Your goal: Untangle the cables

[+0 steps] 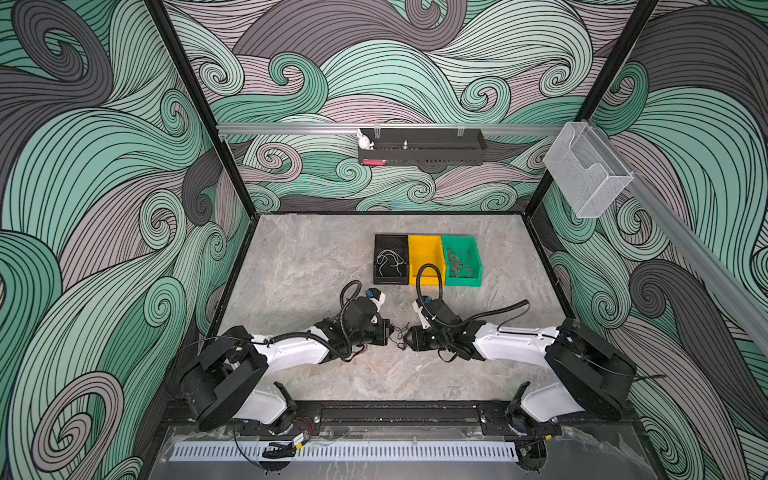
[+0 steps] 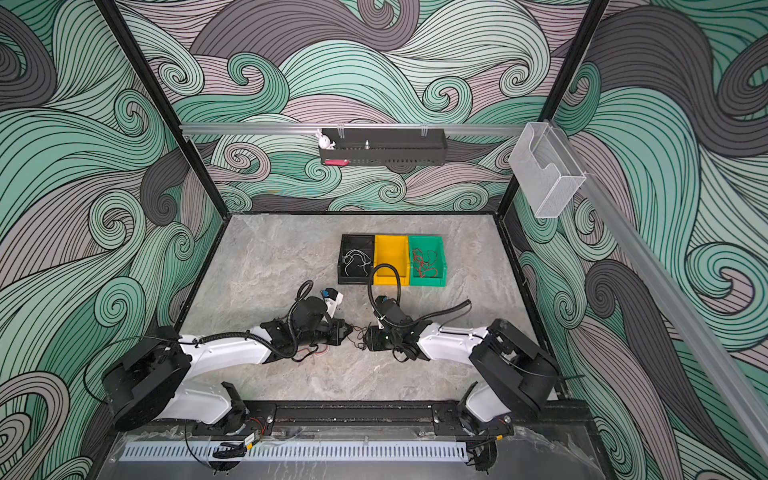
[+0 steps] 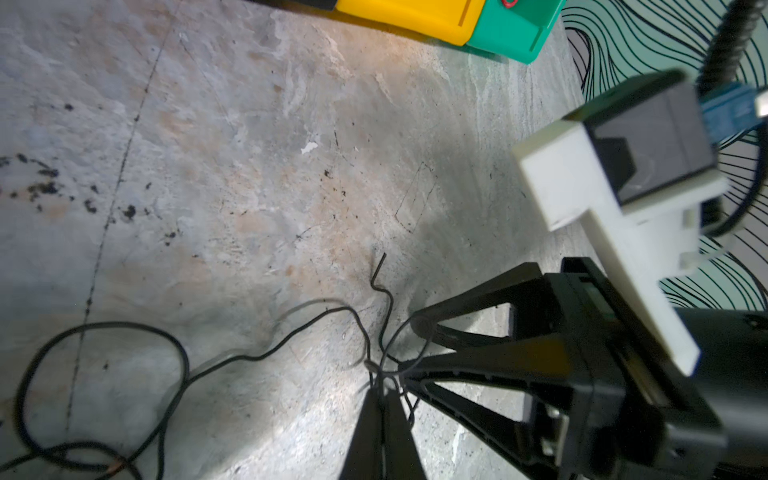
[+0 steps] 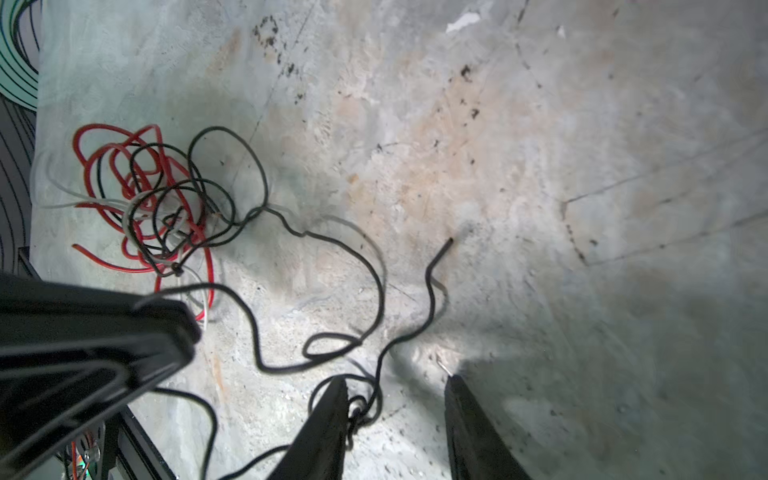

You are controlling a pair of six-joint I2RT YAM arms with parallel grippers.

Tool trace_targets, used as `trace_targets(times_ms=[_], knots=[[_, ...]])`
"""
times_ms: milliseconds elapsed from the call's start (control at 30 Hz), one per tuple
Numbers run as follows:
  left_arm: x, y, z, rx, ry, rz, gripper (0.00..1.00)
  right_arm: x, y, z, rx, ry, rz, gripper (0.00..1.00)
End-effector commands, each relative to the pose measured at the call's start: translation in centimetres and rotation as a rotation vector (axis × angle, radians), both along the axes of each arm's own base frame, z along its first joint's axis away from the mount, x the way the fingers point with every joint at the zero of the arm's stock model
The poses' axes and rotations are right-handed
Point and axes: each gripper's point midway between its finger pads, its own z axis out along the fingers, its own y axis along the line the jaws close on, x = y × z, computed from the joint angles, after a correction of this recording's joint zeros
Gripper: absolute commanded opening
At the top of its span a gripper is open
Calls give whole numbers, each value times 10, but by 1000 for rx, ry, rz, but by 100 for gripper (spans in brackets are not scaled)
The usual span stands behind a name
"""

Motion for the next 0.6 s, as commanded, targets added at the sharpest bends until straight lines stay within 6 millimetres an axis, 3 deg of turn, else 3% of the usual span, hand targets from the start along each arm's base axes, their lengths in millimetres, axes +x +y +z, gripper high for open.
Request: trace_targets(times_ms=[0,367,567], knots=[[0,2,7,-8,-19,18,0,2,10,3,18,0,-1,37],[-4,17,6,6,-30,51,0,4,11,5,40,-10,-19,13],[-3,29,8,29,-45,96,0,8,-3,11,-15,-61,-39,5]])
